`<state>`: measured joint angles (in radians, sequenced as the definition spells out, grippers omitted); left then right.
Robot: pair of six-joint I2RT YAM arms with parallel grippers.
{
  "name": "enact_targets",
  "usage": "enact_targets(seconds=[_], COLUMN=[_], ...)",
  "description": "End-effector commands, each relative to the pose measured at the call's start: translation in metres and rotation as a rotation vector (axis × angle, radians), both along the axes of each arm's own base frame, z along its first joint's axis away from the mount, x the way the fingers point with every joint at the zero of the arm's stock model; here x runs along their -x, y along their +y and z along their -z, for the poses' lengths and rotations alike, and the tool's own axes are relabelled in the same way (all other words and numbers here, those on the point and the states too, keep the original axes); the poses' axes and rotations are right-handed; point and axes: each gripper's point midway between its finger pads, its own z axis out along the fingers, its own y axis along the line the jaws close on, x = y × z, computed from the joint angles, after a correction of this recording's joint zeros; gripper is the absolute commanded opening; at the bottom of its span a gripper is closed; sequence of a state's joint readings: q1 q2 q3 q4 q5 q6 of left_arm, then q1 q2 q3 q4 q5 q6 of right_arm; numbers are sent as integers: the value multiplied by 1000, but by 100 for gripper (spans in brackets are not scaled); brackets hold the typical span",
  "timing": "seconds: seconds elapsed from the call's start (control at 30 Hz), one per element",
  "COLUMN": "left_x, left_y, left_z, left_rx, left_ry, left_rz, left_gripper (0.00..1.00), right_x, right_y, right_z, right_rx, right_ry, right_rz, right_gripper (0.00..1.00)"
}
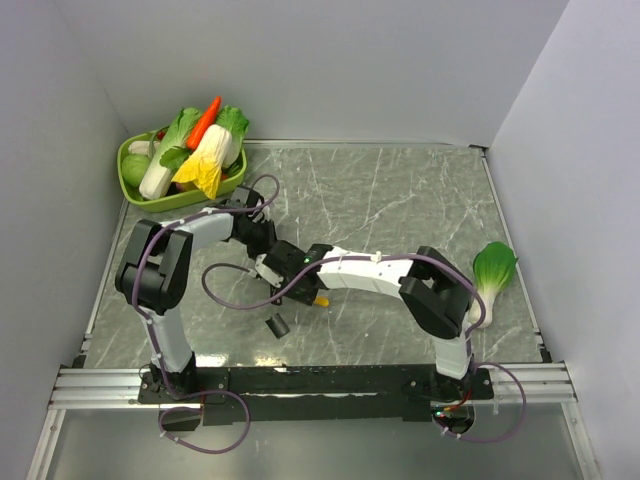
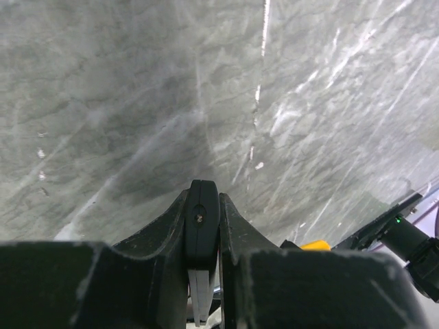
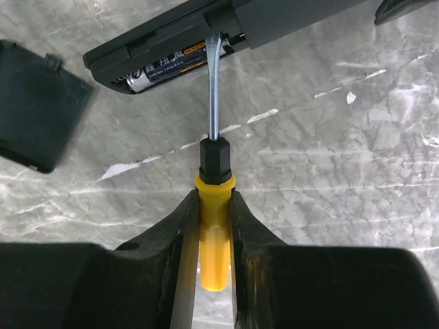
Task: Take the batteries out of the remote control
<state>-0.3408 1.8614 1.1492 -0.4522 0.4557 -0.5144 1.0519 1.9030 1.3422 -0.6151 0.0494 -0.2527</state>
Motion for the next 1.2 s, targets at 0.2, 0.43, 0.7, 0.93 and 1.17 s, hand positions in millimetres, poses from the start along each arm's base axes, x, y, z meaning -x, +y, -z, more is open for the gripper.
enact_targets(seconds=[0.2, 0.43, 0.7, 0.93, 1.17], left_x=[-4, -8, -8, -9, -9], left_y=[-5, 2, 3, 4, 3], left_z=[-15, -13, -12, -10, -10], left_rx=[4, -42, -57, -63, -60], left_ry=[-19, -34, -32, -30, -28], left_rz=[-16, -29, -31, -32, -32], left_gripper=[1, 1, 1, 1, 1], right_x=[-5, -5, -3, -1, -1], right_y=[8, -2, -4, -10, -13], right_z=[-16, -15, -18, -17, -17], right_rx=[25, 63, 49, 53, 46], right_ry=[-61, -66, -67, -65, -64], right_rz=[17, 21, 34, 40, 48], right_gripper=[0, 0, 0, 0, 0])
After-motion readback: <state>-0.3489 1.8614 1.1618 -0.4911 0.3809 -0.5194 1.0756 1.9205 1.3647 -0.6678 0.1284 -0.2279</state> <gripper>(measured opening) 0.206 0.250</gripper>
